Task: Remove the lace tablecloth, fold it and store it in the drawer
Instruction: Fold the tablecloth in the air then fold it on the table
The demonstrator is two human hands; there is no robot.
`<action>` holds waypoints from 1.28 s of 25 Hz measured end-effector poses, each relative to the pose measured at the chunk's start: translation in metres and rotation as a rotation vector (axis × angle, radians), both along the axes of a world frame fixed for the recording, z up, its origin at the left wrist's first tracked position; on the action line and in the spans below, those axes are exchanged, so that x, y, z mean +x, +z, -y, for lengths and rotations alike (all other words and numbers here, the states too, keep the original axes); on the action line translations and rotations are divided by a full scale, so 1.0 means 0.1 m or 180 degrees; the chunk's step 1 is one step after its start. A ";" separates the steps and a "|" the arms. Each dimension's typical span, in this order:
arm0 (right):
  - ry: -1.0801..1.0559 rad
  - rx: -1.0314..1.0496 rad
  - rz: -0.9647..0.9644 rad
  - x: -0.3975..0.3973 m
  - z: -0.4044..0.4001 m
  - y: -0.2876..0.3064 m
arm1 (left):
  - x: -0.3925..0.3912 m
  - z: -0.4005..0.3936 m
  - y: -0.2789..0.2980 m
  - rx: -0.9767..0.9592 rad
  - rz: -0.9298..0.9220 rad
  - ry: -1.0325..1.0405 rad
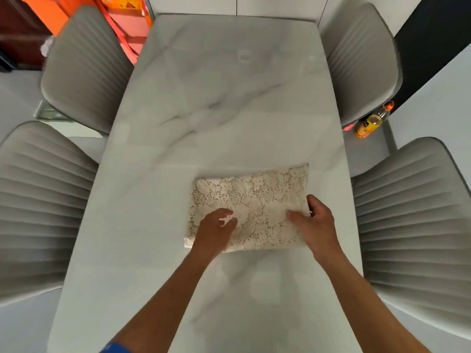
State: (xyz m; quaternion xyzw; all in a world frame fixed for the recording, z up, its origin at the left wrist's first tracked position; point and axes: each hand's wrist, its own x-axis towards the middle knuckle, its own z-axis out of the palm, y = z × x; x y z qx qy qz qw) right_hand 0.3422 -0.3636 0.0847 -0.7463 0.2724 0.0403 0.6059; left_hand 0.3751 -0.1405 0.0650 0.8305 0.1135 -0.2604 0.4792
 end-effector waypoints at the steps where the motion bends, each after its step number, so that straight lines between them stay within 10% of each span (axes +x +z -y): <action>1: 0.0385 -0.0501 0.0617 0.02 -0.08 0.28 | 0.08 0.04 0.26 -0.0562 -0.0065 0.0426; 5: 0.1695 -0.2600 0.2797 -0.20 -0.36 1.03 | 0.12 -0.19 1.05 -0.2555 -0.0095 0.0871; 8: 0.2118 -0.3166 0.3112 -0.56 -0.55 0.82 | -0.20 -0.50 0.99 -0.3307 -0.0770 0.1071; 14: 0.3448 -0.3400 0.1286 -1.59 -0.74 -0.58 | -1.21 -0.49 -0.24 0.0212 -0.0569 0.1267; 18: 0.3105 -0.2841 0.0678 -1.83 -0.67 -0.84 | -1.50 -0.33 -0.60 0.1265 -0.0242 0.0727; 28: 0.3363 -0.2503 -0.0331 -1.51 -0.48 -0.93 | -1.68 -0.33 -0.63 0.0953 -0.0217 0.1088; 32: 0.1847 -0.1456 -0.0302 -1.38 -0.47 -0.90 | -1.77 -0.44 -0.63 0.0988 0.0149 0.0892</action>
